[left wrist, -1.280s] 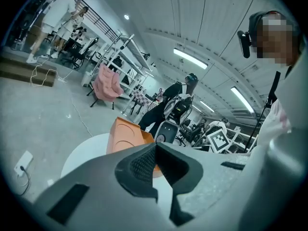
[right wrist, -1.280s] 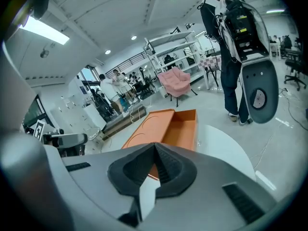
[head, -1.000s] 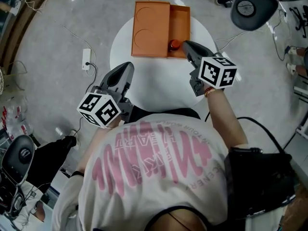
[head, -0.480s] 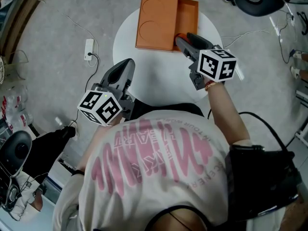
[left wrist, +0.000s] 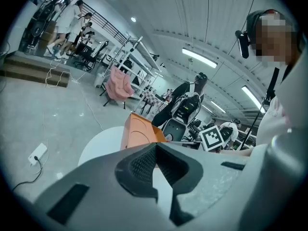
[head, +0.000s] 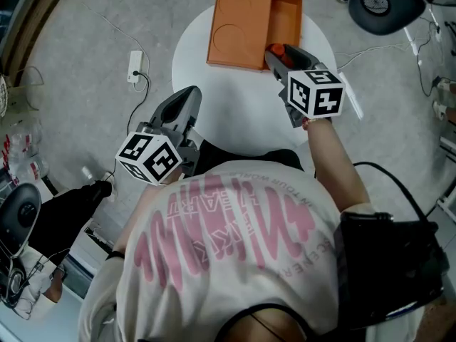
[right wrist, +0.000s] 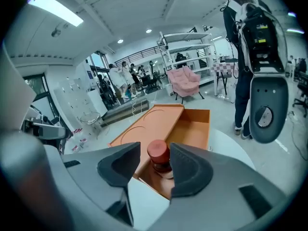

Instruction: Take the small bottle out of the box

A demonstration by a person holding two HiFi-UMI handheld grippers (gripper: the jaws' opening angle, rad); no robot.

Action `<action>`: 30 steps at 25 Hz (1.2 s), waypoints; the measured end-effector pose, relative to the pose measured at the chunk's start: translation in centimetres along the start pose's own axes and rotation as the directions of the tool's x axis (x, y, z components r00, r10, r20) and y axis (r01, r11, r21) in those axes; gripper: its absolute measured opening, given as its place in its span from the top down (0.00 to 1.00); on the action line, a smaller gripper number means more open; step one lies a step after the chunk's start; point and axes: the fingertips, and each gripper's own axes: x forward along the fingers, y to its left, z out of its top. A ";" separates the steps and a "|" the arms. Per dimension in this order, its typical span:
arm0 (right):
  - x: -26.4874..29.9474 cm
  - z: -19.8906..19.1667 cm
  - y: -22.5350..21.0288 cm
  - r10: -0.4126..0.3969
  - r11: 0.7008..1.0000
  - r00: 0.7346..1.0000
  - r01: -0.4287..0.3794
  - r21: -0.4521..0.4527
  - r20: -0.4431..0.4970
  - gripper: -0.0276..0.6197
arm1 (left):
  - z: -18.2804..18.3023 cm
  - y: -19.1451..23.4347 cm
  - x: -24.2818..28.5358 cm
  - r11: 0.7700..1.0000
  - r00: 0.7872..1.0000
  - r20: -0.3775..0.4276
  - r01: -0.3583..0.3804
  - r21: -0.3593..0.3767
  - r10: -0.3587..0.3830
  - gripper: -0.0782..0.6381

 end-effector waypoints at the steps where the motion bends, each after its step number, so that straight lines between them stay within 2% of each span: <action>1: 0.1 0.0 -0.1 -0.014 1.000 1.000 0.014 -0.016 -0.003 0.67 | 0.0 0.0 0.0 1.000 1.000 -0.001 0.000 -0.001 0.000 0.88; 4: 0.4 0.1 -0.3 -0.054 0.997 0.998 0.053 -0.053 -0.014 0.69 | 0.0 0.3 -0.3 1.000 1.000 -0.003 -0.004 -0.005 0.004 0.88; 7: 0.4 -0.1 -0.6 -0.075 0.997 0.997 0.075 -0.034 -0.009 0.75 | -0.1 0.7 -0.6 1.000 1.000 0.000 -0.009 -0.012 0.009 0.88; 10: 0.4 -0.1 -0.6 -0.072 0.997 0.997 0.072 -0.015 -0.003 0.74 | -0.2 0.9 -0.8 1.000 1.000 0.002 -0.009 -0.019 0.009 0.88; 18: 0.2 -0.4 -0.6 -0.085 0.995 0.996 0.085 -0.050 -0.002 0.75 | -0.8 0.6 -0.4 1.000 1.000 -0.009 0.003 -0.020 -0.004 0.88; 24: 1.3 0.1 -1.1 -0.094 0.993 0.995 0.091 -0.074 -0.037 0.75 | -0.5 1.2 0.8 1.000 0.999 -0.030 0.014 -0.025 -0.014 0.88; 30: 1.0 0.0 -1.1 -0.091 0.995 0.996 0.090 -0.052 -0.010 0.75 | -0.6 1.2 1.0 0.999 0.999 -0.032 0.019 -0.029 -0.020 0.88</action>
